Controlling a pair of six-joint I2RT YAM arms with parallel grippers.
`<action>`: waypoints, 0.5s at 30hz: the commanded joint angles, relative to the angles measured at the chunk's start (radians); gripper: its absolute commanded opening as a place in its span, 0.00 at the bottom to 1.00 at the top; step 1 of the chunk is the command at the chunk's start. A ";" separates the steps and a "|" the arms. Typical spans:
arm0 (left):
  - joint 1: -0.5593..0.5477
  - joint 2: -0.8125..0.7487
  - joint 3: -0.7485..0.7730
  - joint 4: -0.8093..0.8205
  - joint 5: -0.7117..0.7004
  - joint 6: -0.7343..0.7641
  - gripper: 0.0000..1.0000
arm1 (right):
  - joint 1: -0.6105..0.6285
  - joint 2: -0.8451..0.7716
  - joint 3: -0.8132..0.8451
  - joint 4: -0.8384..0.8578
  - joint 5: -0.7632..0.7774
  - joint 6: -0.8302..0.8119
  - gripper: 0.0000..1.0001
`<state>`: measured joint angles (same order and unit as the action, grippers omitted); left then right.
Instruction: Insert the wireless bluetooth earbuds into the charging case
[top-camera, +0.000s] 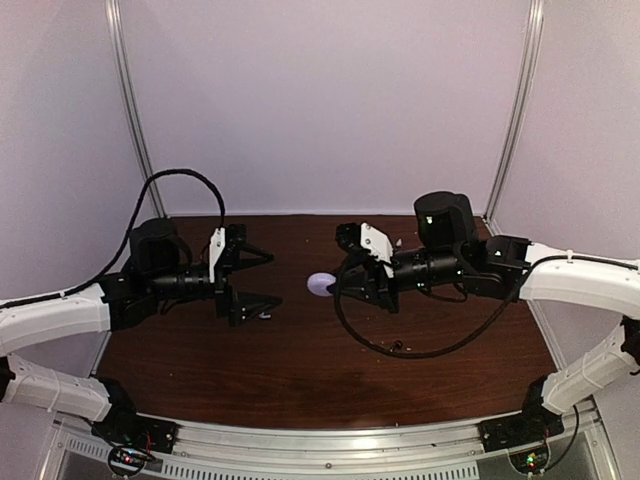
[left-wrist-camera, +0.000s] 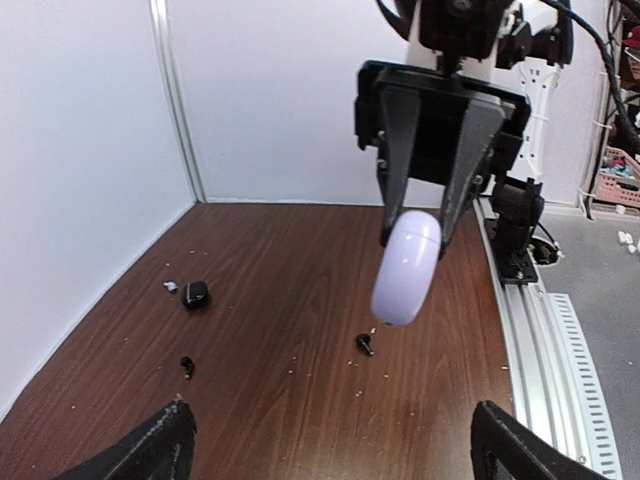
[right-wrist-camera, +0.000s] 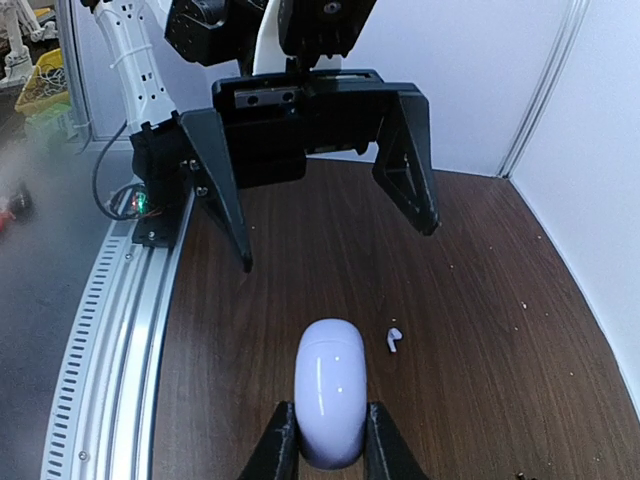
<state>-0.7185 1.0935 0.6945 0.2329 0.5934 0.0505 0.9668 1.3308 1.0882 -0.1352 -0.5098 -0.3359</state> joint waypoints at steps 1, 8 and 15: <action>-0.065 0.028 0.004 0.083 0.045 0.084 0.98 | -0.010 0.029 0.014 0.075 -0.134 0.069 0.05; -0.134 0.134 0.066 0.014 0.141 0.142 0.78 | -0.011 0.058 0.042 0.057 -0.200 0.083 0.06; -0.145 0.171 0.097 0.018 0.177 0.099 0.61 | -0.009 0.070 0.050 0.057 -0.211 0.090 0.07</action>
<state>-0.8555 1.2510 0.7448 0.2237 0.7219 0.1616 0.9615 1.3884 1.0962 -0.0971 -0.6903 -0.2604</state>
